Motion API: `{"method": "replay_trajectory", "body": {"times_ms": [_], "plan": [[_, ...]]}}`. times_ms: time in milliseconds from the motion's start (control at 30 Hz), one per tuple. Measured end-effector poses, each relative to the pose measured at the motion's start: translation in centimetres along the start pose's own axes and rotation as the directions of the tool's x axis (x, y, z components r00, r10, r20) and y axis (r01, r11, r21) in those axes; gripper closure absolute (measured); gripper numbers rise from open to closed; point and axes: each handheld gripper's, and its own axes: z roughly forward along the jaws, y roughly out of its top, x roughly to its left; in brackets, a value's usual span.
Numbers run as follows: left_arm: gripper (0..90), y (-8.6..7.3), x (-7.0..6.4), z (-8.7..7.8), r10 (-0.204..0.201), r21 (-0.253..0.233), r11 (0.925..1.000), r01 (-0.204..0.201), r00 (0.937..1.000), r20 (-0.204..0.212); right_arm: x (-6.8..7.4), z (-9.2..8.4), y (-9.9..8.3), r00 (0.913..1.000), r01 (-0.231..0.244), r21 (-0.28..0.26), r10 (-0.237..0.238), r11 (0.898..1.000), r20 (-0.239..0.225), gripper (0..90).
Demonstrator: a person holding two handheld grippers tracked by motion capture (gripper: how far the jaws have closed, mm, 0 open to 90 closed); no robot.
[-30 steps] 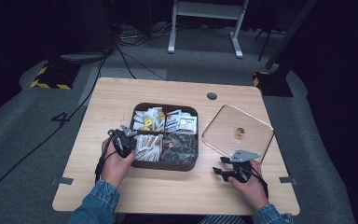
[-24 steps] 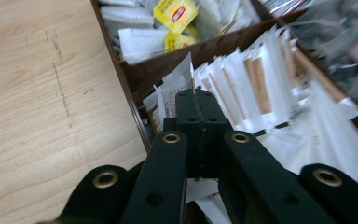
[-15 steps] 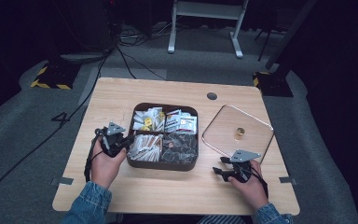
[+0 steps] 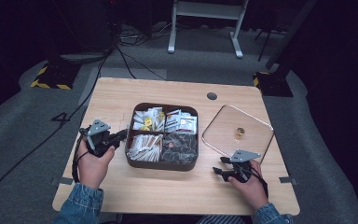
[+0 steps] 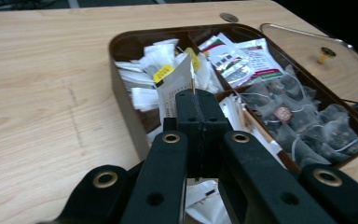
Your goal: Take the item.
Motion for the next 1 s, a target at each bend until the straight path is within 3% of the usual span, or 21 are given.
{"method": "replay_trajectory", "body": {"times_ms": [200,500,733,1000], "plan": [[89.9,0.0,1.1,-0.7,-0.002,0.000,1.0000,0.002,0.9986,-0.053,0.0,0.0,0.0,1.0000,0.000,0.000,0.000,1.000,0.000,42.5],[89.8,-0.4,3.5,-1.7,-0.036,0.000,0.9993,0.036,0.9932,-0.110,0.0,0.0,0.0,1.0000,0.000,0.000,0.000,1.000,0.000,42.4],[89.8,-1.0,5.2,-1.4,-0.038,0.050,0.9976,0.048,0.9813,-0.189,0.0,0.0,0.0,1.0000,0.000,0.000,0.000,1.000,0.000,42.4],[89.8,-2.2,7.1,-0.9,-0.076,0.086,0.9916,0.097,0.9733,-0.216,0.0,0.0,0.0,1.0000,0.000,0.000,0.000,1.000,0.000,42.4]]}}
